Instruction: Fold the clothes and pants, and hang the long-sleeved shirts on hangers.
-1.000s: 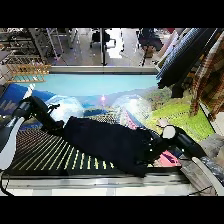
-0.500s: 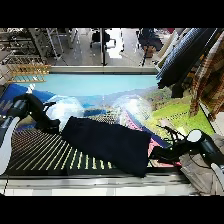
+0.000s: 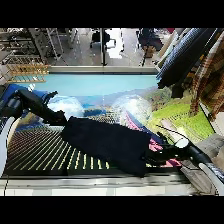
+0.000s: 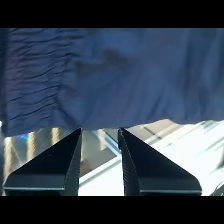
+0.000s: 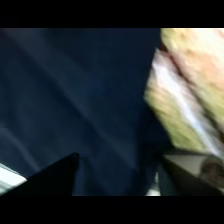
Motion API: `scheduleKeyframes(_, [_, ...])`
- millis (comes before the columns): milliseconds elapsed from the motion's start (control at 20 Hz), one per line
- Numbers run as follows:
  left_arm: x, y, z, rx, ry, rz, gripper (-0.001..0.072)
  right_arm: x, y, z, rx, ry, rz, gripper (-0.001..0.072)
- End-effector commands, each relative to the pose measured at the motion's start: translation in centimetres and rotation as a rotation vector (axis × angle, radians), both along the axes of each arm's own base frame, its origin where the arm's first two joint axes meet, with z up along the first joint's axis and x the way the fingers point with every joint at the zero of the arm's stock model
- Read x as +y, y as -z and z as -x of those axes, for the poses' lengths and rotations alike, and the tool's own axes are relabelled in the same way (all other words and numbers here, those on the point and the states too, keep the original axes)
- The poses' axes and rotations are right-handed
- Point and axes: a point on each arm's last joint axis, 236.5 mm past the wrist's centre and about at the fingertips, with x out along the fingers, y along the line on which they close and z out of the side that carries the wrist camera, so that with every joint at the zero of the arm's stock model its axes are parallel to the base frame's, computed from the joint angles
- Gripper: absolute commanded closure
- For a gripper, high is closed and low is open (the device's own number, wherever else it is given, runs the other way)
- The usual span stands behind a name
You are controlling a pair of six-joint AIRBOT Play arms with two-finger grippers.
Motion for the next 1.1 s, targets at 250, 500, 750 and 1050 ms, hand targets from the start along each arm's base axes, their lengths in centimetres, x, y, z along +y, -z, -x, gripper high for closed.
scheduleKeyframes(250, [-6.7,2.9,2.3,-0.02,0.147,0.002,0.0566,-9.0,-2.7,-5.2,-0.221,-0.124,0.46,0.0697])
scheduleKeyframes(500, [-10.6,9.4,4.7,-0.002,0.157,-0.039,0.064,-10.8,-9.9,-8.7,-0.406,-0.118,0.563,0.0698])
scheduleKeyframes(750, [-11.4,13.1,4.6,0.081,0.068,-0.074,0.0692,-3.5,-17.9,-13.0,-0.665,-0.231,0.508,0.0698])
scheduleKeyframes(1050, [-6.7,-1.6,0.1,-0.162,-0.004,0.005,0.0691,17.7,-17.0,-12.8,-0.892,-0.626,0.325,0.0698])
